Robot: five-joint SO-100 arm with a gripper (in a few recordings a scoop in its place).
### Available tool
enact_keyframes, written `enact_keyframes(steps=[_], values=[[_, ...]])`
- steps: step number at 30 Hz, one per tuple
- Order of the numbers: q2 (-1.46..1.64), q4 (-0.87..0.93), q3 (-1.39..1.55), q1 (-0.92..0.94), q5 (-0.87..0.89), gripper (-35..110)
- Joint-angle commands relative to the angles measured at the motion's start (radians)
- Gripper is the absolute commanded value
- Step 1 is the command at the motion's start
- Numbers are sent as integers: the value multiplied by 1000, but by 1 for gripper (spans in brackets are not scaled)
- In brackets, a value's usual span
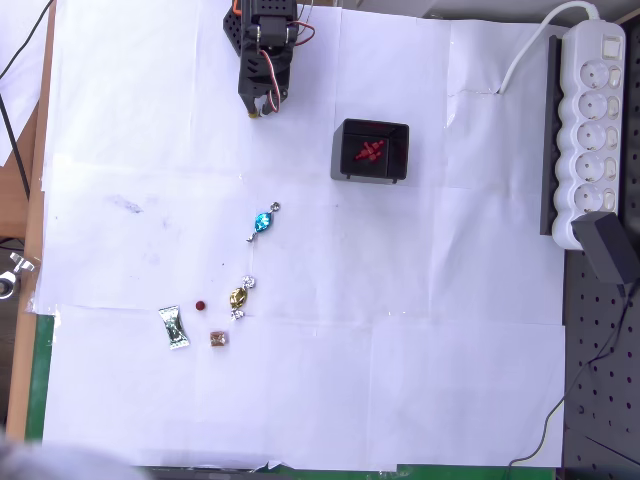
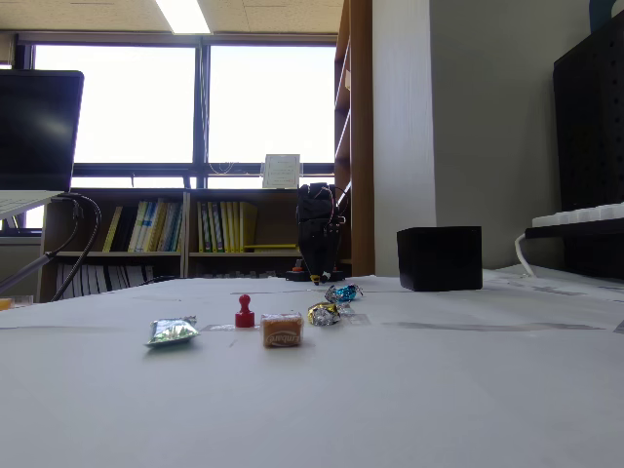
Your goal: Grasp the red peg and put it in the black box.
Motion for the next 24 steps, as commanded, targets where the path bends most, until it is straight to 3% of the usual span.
enact_keyframes(steps=[1,24], values=[[-87,95,-81,3,3,1],[-89,69,-81,11,25,1]])
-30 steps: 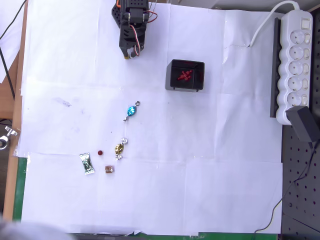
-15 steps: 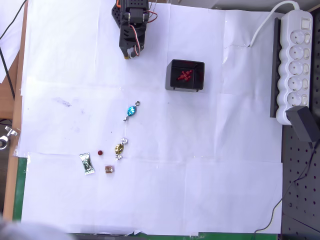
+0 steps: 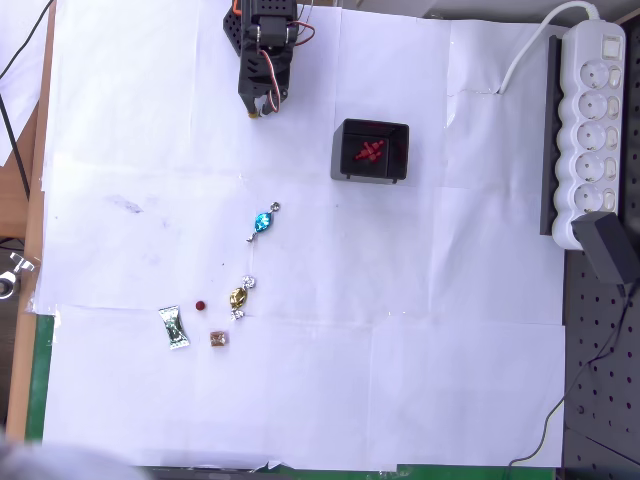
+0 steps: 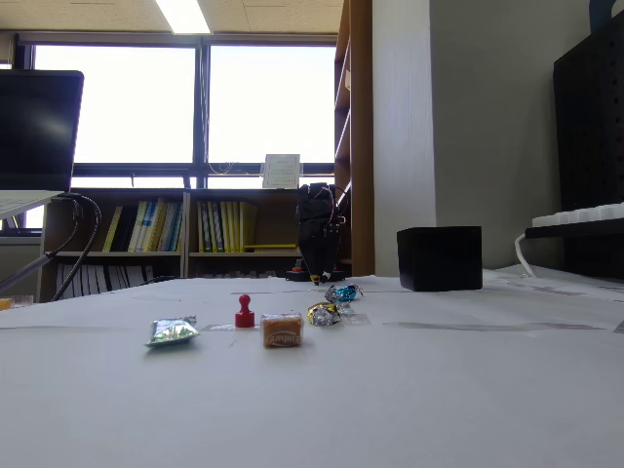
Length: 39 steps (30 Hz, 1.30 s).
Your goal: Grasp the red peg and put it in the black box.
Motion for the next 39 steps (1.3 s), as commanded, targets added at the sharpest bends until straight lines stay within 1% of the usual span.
enact_keyframes(steps=[1,10,11,12,15,19,21,24,32,37,39], values=[[-89,69,-81,12,2,1],[-97,83,-81,-3,-25,0],[-97,40,-81,-14,-92,0],[-57,-29,-81,-18,-109,0],[60,-147,-81,-26,-61,0],[118,-262,-81,-26,34,0],[147,-367,-81,-14,58,0],[233,-600,-80,34,57,0],[483,-1032,-78,227,-54,0],[779,-1480,-71,304,-32,0],[847,-1586,-71,337,-29,0]])
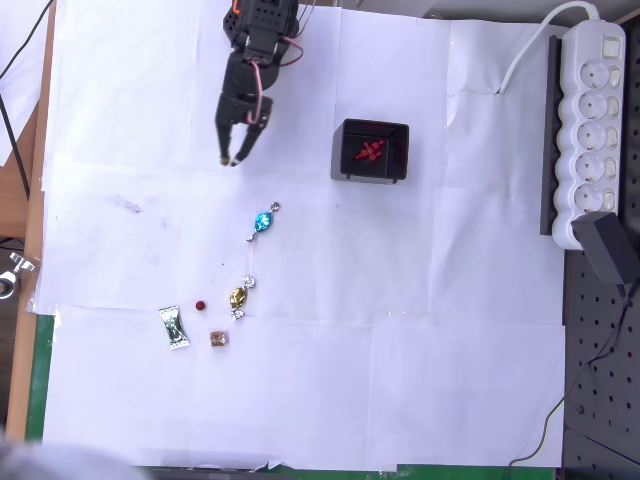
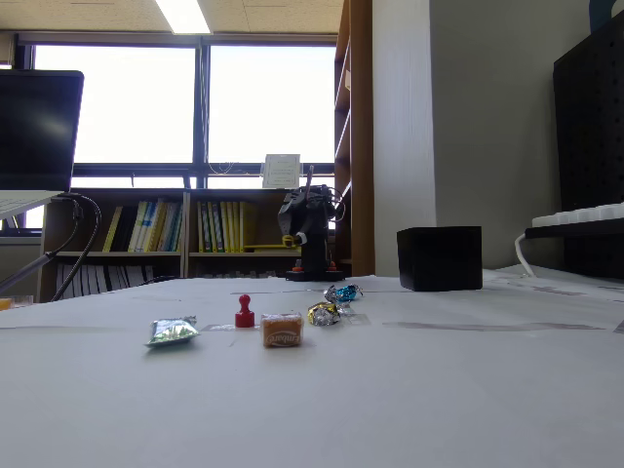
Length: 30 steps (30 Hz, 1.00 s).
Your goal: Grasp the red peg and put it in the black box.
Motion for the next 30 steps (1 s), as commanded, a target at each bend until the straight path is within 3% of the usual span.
enact_keyframes(steps=[1,5,7,30], values=[[189,-304,-71,66,5,0],[426,-617,-69,78,20,0],[485,-680,-58,75,31,0],[1028,-767,480,-12,52,0]])
